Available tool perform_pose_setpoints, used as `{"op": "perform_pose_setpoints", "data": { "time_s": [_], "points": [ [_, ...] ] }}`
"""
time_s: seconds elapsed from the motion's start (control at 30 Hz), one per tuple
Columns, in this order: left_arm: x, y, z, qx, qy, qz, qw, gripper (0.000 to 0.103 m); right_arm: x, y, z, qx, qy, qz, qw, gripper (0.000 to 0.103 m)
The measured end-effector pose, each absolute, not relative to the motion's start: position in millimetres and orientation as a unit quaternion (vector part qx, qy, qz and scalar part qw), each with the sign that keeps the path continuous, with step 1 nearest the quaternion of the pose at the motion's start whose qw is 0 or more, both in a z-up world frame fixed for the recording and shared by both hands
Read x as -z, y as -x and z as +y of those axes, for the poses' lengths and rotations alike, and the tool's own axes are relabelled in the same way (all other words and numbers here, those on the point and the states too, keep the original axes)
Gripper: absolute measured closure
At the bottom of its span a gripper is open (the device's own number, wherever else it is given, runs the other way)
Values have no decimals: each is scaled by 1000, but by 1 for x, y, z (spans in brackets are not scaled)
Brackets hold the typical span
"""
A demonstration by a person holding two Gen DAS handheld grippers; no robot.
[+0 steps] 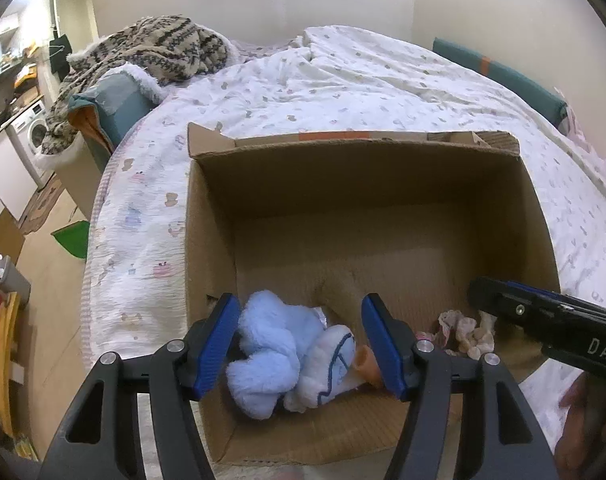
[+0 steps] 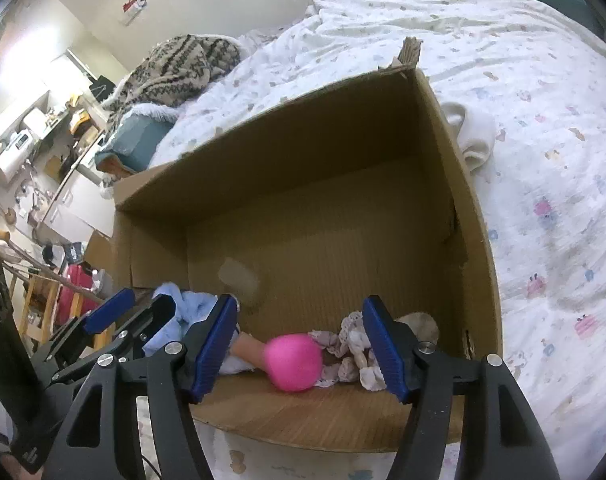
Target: Organize soft objects
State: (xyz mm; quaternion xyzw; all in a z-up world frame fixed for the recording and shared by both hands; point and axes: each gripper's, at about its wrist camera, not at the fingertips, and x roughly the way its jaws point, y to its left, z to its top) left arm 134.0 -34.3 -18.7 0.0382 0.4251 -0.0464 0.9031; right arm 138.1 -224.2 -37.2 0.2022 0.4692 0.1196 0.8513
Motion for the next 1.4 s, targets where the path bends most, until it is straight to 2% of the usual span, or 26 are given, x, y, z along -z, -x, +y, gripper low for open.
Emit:
{"op": "perform_pose_setpoints", "data": {
  "time_s": [0.07, 0.23, 0.33, 0.37, 0.47, 0.53, 0.7, 1.4],
  "points": [
    [17, -132, -34, 38, -38, 422, 905, 42, 33, -137, -224, -121, -198, 463, 856, 26],
    [11, -128, -29, 38, -24, 417, 908, 41, 21, -128, -225, -113, -181, 440, 872, 21],
    [5, -125, -26, 34, -20, 408, 912, 30, 14, -123, -228, -109, -183, 429, 878, 11],
    [2, -123, -25, 35, -16, 405, 913, 29, 12, -121, -229, -107, -183, 427, 879, 7],
    [-5, -118, -21, 31, -8, 402, 915, 22, 6, -114, -231, -104, -180, 419, 884, 4],
    [-10, -114, -17, 30, 1, 403, 915, 13, 0, -108, -231, -98, -173, 414, 888, 0],
    [-27, -101, -10, 27, 7, 394, 919, 1, -18, -91, -231, -88, -157, 391, 902, 0],
    [-50, -26, 11, 10, -10, 370, 929, 1, -39, -27, -223, -60, -122, 354, 925, 0]
  ]
}}
